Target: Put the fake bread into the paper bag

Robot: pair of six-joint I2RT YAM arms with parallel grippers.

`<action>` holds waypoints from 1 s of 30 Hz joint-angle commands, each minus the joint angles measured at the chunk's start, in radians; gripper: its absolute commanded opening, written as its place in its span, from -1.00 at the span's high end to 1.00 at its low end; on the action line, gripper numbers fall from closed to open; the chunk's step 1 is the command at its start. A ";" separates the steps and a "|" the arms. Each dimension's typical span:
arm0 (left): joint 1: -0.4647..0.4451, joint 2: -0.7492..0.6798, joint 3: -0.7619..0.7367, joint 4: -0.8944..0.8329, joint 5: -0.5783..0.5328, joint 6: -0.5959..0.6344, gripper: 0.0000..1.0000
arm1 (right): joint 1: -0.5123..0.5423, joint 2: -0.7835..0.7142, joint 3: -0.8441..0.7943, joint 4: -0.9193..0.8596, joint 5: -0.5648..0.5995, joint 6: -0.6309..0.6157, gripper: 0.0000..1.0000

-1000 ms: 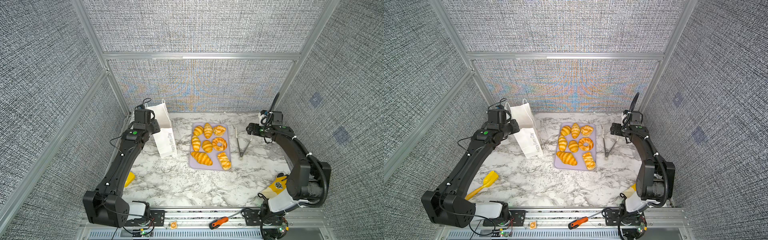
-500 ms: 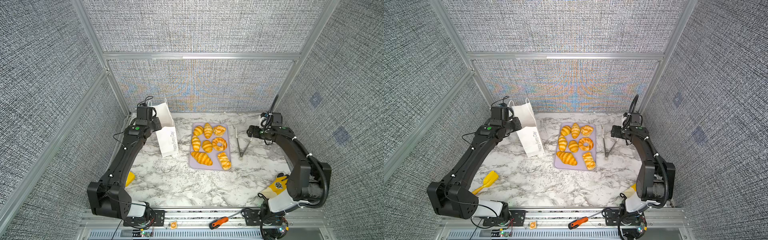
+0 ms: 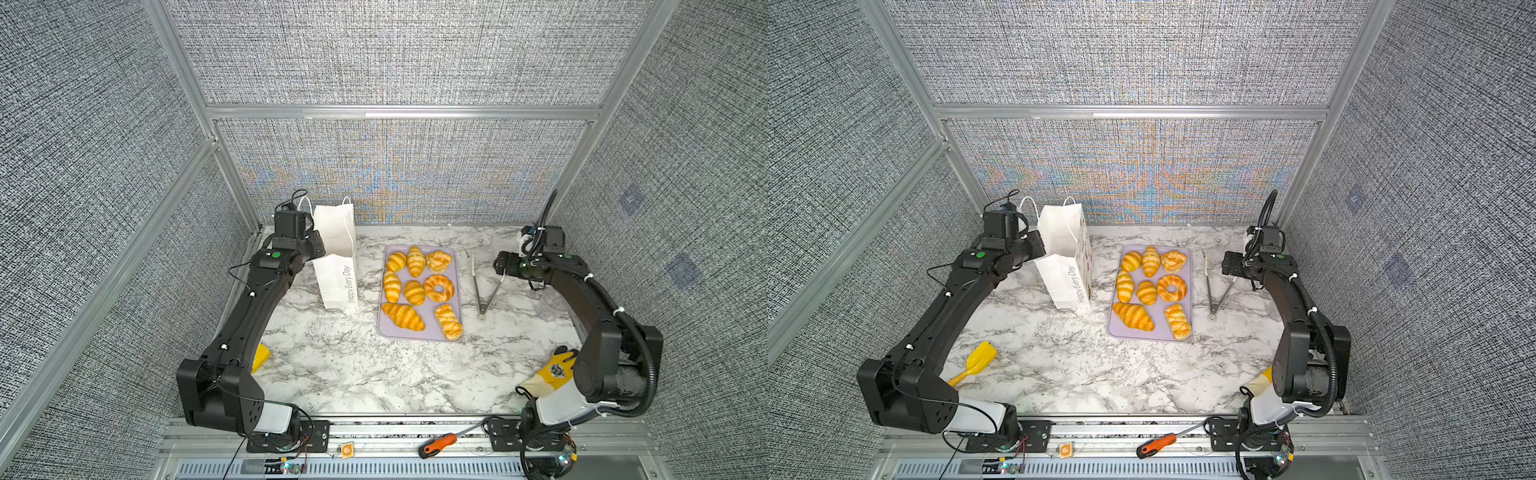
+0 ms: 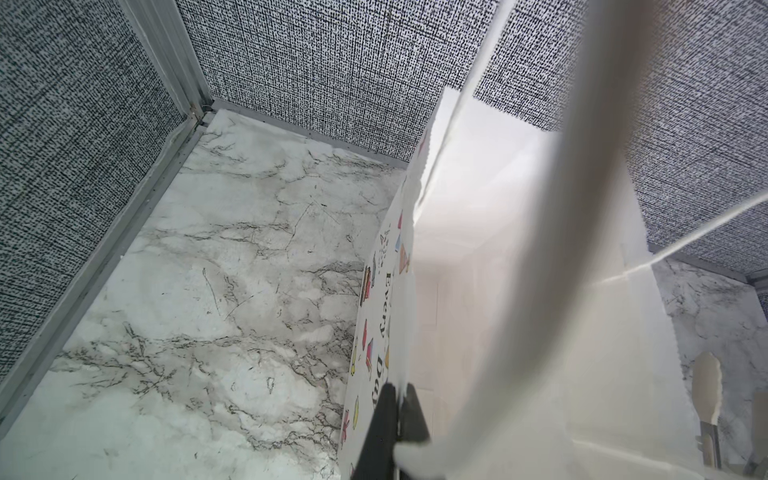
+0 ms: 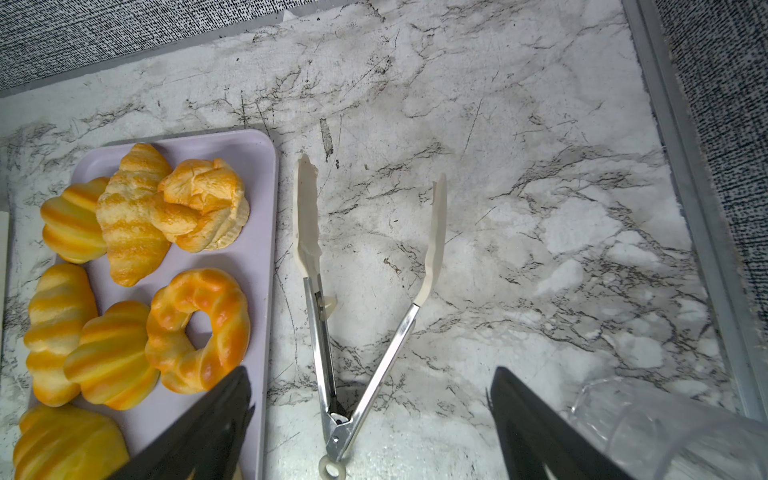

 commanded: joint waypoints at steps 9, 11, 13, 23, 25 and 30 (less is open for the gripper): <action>0.001 0.037 0.021 0.083 0.023 -0.035 0.92 | 0.001 -0.005 -0.007 -0.054 -0.006 0.015 -0.83; 0.000 0.040 0.026 0.084 0.030 -0.034 0.92 | 0.001 -0.005 -0.013 -0.054 -0.018 0.018 -0.82; 0.000 0.041 0.024 0.089 0.036 -0.037 0.89 | 0.001 -0.005 -0.021 -0.054 -0.022 0.021 -0.82; 0.000 -0.003 -0.020 0.116 0.031 -0.051 0.17 | 0.003 0.006 -0.042 -0.097 0.013 0.057 -0.77; 0.000 -0.014 -0.026 0.115 0.025 -0.052 0.05 | 0.006 0.008 -0.057 -0.097 0.008 0.068 -0.76; 0.001 -0.066 -0.054 0.125 -0.007 -0.050 -0.32 | 0.015 0.053 -0.065 -0.099 -0.002 0.112 -0.58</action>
